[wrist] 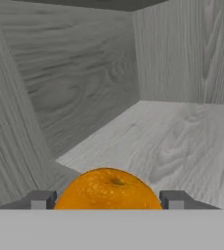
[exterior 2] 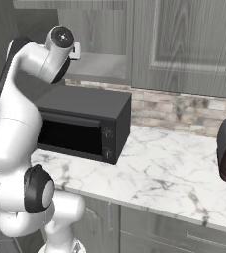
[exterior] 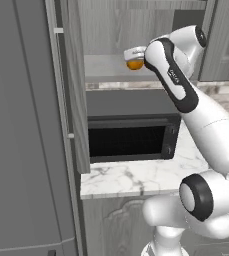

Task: Pick the oranges from the cabinet and place them in one bowl. Pick the avocado from the sink and place it in the other bowl.

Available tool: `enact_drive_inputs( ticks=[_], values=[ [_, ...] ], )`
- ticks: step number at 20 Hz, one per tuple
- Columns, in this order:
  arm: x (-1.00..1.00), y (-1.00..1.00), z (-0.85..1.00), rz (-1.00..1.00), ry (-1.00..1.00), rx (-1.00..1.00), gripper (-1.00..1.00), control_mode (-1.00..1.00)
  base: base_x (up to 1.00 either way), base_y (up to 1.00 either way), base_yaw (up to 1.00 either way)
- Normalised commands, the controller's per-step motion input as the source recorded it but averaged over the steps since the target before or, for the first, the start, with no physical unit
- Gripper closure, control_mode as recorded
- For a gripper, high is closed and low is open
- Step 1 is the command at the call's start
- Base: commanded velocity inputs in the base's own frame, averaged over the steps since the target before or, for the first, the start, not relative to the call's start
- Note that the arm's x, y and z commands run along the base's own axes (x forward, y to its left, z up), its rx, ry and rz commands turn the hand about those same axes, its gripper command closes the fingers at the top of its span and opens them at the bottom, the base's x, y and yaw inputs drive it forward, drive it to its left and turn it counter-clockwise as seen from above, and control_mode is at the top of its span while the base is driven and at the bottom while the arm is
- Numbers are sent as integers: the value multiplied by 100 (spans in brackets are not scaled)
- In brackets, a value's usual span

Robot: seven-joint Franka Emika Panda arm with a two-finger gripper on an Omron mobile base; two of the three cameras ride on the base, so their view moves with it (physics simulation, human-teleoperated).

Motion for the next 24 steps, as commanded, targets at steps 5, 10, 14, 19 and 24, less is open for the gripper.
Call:
enact_drive_inputs(
  ticks=[5,10,14,19,24],
  values=[
    [-56,-12,1,0,-1,-6,100,-100,0,0,0],
    [-52,-9,0,-2,-1,-9,100,-100,0,0,0],
    [-44,-9,0,-7,0,-12,100,-100,0,0,0],
    [-38,-7,0,-9,1,-13,100,-100,0,0,0],
    [-31,-3,0,-13,5,-9,100,-100,0,0,0]
  ],
)
